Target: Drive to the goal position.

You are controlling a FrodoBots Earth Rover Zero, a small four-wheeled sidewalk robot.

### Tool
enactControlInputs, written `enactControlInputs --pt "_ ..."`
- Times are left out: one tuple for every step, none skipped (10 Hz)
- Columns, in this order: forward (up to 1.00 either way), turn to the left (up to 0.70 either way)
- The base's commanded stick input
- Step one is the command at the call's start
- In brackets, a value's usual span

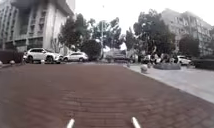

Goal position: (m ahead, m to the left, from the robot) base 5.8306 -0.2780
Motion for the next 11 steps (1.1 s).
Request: enactControlInputs --pt "0.58 0.00" --pt "0.58 0.00" --pt "0.58 0.00" --pt "0.58 0.00" --pt "0.58 0.00" --pt "0.58 0.00" --pt "0.58 0.00" --pt "0.58 0.00" --pt "0.58 0.00" --pt "0.58 0.00" --pt "0.58 0.00"
